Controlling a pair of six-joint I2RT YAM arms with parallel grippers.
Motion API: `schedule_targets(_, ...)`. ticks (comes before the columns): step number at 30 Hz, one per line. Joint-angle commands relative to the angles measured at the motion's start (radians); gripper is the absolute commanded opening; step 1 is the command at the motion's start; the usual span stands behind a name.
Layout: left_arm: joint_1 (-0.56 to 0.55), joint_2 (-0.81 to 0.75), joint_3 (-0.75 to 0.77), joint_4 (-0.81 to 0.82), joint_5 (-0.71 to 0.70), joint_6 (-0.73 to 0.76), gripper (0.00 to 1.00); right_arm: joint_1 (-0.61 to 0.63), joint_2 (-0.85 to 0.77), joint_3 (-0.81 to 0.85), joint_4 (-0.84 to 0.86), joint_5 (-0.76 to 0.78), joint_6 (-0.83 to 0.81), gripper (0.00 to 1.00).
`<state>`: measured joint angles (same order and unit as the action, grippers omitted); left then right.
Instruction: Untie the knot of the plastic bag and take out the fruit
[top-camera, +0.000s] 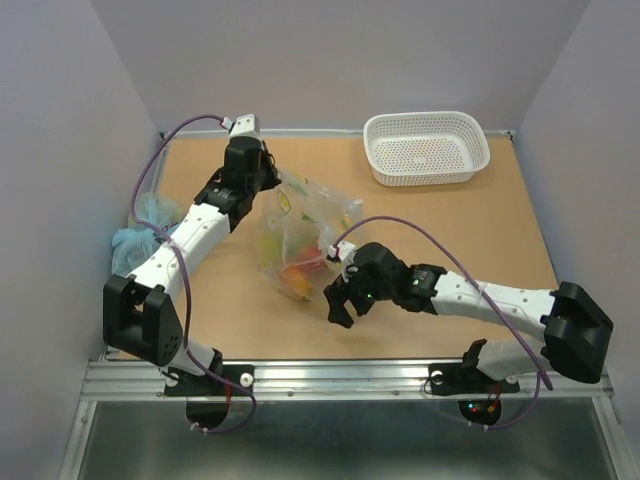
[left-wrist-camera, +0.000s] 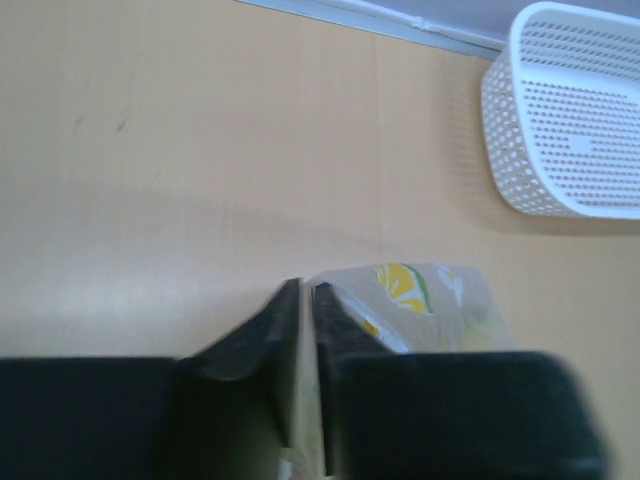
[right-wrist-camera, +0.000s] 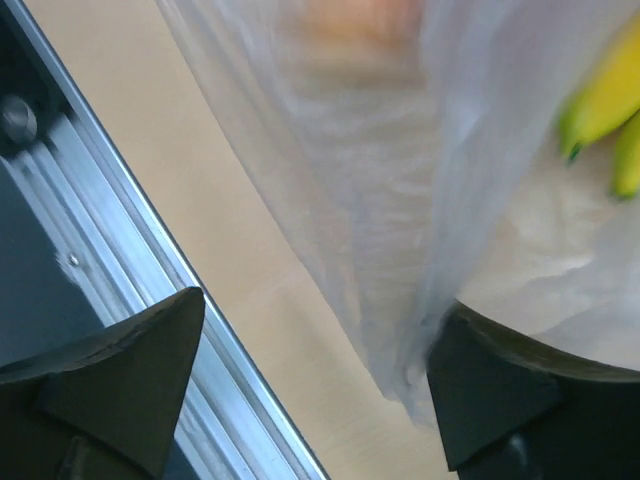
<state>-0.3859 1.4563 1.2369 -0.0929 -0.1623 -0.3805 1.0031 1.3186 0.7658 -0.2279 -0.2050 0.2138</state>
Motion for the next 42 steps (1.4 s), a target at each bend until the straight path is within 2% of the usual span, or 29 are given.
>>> schedule_targets(1, -0.001, -0.117, 0.039, 0.049, 0.092, 0.035, 0.40, 0.008, -0.097, 0.205, -0.071, 0.097, -0.030, 0.93)
schedule_targets(4, -0.007, -0.243, -0.022, -0.005, 0.090, 0.025, 0.78, 0.008, -0.165, 0.299, -0.132, 0.188, -0.056, 0.97)
schedule_targets(6, -0.014, -0.343, -0.065, -0.046, 0.073, -0.001, 0.89, 0.008, -0.209, 0.354, -0.160, 0.258, -0.063, 0.97)
schedule_targets(7, -0.019, -0.375, -0.077, -0.091, 0.060, -0.014, 0.91, 0.006, -0.220, 0.371, -0.165, 0.280, -0.068, 0.97)
schedule_targets(11, -0.080, -0.496, -0.151, -0.177, 0.055, -0.104, 0.92, 0.008, -0.229, 0.418, -0.168, 0.380, -0.089, 0.93)
schedule_targets(14, -0.180, -0.547, -0.212, -0.185, 0.052, -0.216, 0.93, 0.008, -0.184, 0.431, -0.166, 0.478, -0.082, 0.91)
schedule_targets(15, -0.252, -0.544, -0.224, -0.176, 0.038, -0.239, 0.93, 0.008, -0.173, 0.434, -0.166, 0.519, -0.071, 0.91)
schedule_targets(19, -0.398, -0.479, -0.237, -0.139, -0.032, -0.308, 0.96, 0.006, -0.125, 0.434, -0.162, 0.695, -0.054, 0.92)
schedule_targets(22, -0.461, -0.409, -0.214, -0.142, -0.114, -0.337, 0.96, -0.009, -0.076, 0.423, -0.154, 0.755, -0.045, 0.93)
schedule_targets(26, -0.560, -0.315, -0.182, -0.175, -0.262, -0.394, 0.96, -0.093, -0.033, 0.372, -0.117, 0.751, 0.007, 0.92)
schedule_targets(28, -0.584, -0.281, -0.160, -0.220, -0.327, -0.428, 0.96, -0.129, -0.030, 0.351, -0.103, 0.687, 0.019, 0.90)
schedule_targets(33, -0.648, -0.194, -0.139, -0.254, -0.419, -0.494, 0.96, -0.178, -0.029, 0.305, -0.041, 0.555, 0.024, 0.78)
schedule_targets(39, -0.657, -0.160, -0.143, -0.335, -0.534, -0.587, 0.94, -0.185, -0.015, 0.256, 0.007, 0.455, 0.047, 0.75)
schedule_targets(42, -0.657, -0.159, -0.166, -0.393, -0.594, -0.652, 0.90, -0.185, 0.002, 0.230, 0.060, 0.431, 0.053, 0.75)
